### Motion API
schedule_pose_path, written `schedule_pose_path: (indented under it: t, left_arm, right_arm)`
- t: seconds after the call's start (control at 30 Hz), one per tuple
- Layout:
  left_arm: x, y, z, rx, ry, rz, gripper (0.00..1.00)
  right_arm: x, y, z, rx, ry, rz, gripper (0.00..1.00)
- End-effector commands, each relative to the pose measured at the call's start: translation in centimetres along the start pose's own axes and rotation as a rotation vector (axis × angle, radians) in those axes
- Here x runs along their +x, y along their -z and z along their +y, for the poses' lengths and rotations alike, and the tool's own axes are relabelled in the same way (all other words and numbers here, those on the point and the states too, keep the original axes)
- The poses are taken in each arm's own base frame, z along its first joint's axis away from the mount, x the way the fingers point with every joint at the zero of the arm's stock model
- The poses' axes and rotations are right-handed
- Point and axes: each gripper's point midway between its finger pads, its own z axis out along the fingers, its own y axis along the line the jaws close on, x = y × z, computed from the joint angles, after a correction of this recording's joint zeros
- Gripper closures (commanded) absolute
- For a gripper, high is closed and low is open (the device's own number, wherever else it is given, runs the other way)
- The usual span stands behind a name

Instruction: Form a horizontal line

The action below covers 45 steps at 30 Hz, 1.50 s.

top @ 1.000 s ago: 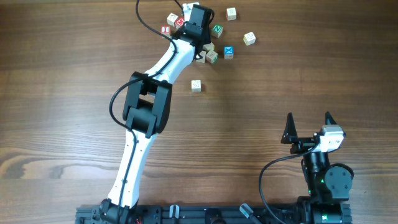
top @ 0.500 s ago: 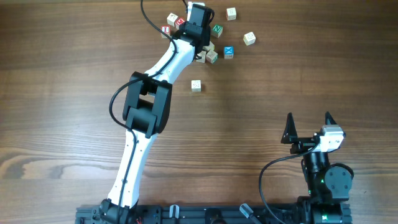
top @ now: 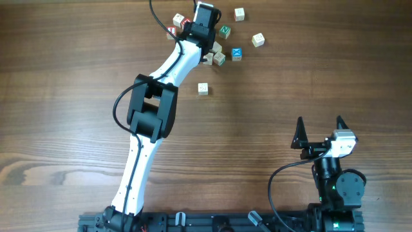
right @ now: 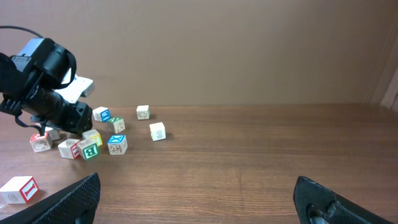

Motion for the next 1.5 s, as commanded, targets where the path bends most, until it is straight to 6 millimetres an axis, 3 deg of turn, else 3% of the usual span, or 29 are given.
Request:
schedule_pose_path:
  t: [0.0, 0.4, 0.5, 0.73, 0.93, 1.13, 1.3, 1.47]
  left_arm:
    - [0.4, -0.5, -0.3, -0.007, -0.026, 0.004, 0.42]
    - [0.6, -1.0, 0.5, 0.031, 0.261, 0.025, 0.51]
    - [1.2, -1.1, 1.1, 0.022, 0.27, 0.046, 0.55]
    - [1.2, -1.2, 1.9, 0.012, 0.273, 0.053, 0.53]
    - [0.2, -0.8, 1.9, 0.016, 0.264, 0.038, 0.7]
    - [-1.6, 0.3, 2.1, 0.019, 0.27, 0.021, 0.79]
    - [-3.5, 1.6, 2.4, 0.024, 0.273, 0.004, 0.8]
    - [-5.1, 5.3, 1.6, 0.042, 0.251, 0.01, 0.78]
  right_arm:
    - [-0.3, 0.1, 0.2, -0.015, 0.014, -0.012, 0.0]
    - [-0.2, 0.1, 0.2, -0.015, 0.015, -0.012, 0.0]
    - [-0.3, 0.1, 0.2, -0.015, 0.014, -0.012, 0.0]
    - [-0.3, 0.1, 0.2, -0.015, 0.014, -0.012, 0.0]
    - [-0.3, 0.1, 0.2, -0.015, 0.014, -0.012, 0.0]
    - [-0.3, 0.1, 0.2, -0.015, 0.014, -0.012, 0.0]
    - [-0.3, 0.1, 0.2, -0.015, 0.014, -0.012, 0.0]
    - [-0.3, 0.1, 0.2, -0.015, 0.015, -0.012, 0.0]
